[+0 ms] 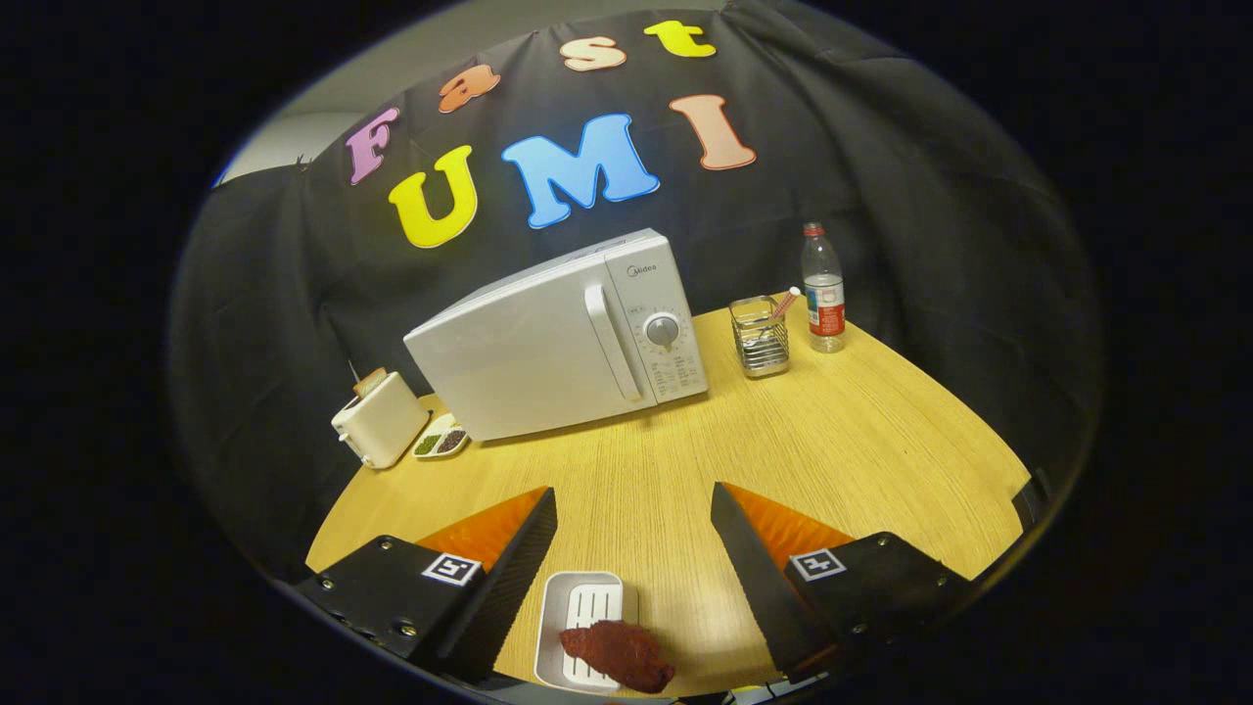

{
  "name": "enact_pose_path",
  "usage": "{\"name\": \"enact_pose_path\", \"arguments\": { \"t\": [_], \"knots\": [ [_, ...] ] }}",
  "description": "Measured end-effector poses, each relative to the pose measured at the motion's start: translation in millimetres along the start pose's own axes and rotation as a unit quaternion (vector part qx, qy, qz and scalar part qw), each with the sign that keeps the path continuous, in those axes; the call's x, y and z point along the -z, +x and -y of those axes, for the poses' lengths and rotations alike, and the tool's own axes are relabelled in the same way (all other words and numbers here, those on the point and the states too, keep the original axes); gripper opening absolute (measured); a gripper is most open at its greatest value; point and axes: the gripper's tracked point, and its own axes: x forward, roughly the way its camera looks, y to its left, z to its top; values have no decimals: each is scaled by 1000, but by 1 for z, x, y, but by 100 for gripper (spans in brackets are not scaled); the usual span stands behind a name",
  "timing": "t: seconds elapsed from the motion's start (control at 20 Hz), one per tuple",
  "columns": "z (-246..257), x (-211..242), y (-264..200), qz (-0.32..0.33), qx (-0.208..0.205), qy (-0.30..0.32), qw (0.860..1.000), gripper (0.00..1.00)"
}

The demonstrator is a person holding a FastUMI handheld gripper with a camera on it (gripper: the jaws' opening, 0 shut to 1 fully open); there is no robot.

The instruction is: Open the microwave, put the food inside, and close the microwave door.

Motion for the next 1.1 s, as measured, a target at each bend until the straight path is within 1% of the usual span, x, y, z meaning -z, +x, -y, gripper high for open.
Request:
{"name": "enact_pose_path", "arguments": {
  "t": [0.35, 0.6, 0.85, 0.95, 1.05, 1.1],
  "knots": [
    [-7, -51, 65, 5, -14, -14, 1000, 99],
    [-8, -84, 111, 15, -9, -70, 997, 99],
    [-23, -101, 156, 16, -16, -103, 994, 99],
    [-25, -106, 172, 18, -12, -119, 993, 91],
    [-26, -110, 185, 20, -2, -139, 990, 90],
    [-23, -112, 194, 22, 8, -149, 989, 82]
  ]
}}
